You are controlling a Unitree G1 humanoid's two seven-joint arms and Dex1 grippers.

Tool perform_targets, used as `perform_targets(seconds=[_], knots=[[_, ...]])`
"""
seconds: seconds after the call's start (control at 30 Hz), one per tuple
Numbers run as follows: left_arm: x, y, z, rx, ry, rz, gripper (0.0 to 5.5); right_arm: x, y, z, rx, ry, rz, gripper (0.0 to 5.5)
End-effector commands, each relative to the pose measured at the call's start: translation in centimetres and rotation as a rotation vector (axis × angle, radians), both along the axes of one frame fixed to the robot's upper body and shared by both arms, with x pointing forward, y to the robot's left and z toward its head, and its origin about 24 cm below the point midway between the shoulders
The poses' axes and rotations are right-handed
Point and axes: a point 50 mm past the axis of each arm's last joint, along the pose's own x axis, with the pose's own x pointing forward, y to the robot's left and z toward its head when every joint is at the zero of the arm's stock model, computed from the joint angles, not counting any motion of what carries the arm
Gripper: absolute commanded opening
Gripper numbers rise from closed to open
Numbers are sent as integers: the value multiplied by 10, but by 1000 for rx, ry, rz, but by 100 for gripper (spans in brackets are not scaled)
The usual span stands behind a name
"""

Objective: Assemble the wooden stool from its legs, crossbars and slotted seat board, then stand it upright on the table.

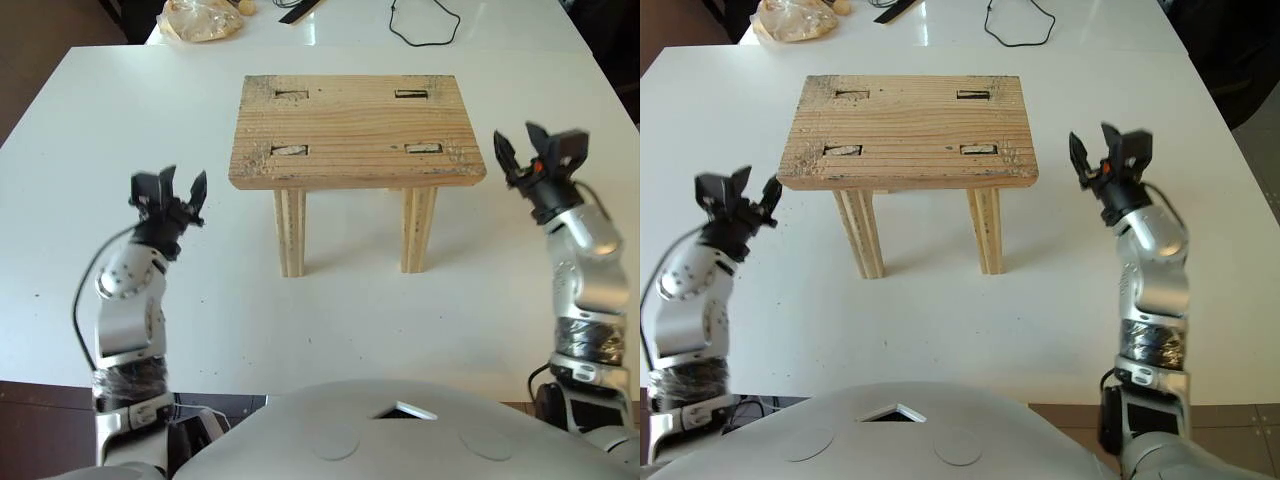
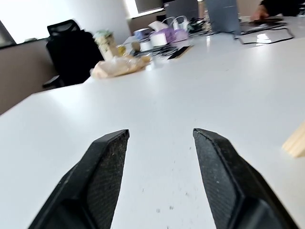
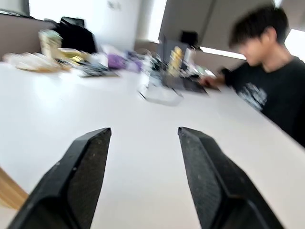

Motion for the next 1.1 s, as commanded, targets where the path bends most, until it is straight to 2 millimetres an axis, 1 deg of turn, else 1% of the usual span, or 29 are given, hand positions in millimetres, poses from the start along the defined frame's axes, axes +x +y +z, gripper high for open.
perform_targets(seconds=[0.03, 0.13, 0.27, 0.37, 0.53, 0.63, 0.7, 0.9, 1.1], knots=[[-4, -20, -25, -57, -3, 11, 250, -13, 5, -36, 58, 51, -122, 258], [-2, -25, -31, -38, -13, 5, 250, -11, 10, -44, 50, 56, -117, 258], [0, -29, -46, -29, -4, 65, 250, 3, 13, -51, 23, 72, -101, 258], [-2, -44, -55, -37, -14, 87, 250, 16, 17, -54, 22, 89, -69, 258], [-7, -63, -67, -60, -24, 117, 250, 26, 14, -61, 20, 127, -51, 258], [-2, -71, -67, -73, -43, 105, 250, 27, 14, -67, 29, 146, -44, 258], [8, -73, -65, -65, -66, 96, 250, 30, 16, -68, 24, 148, -29, 258], [30, -69, -60, -59, -115, 127, 250, 46, 14, -61, 42, 125, -45, 258], [36, -79, -63, -81, -124, 142, 250, 61, 14, -53, 72, 131, -78, 258]])
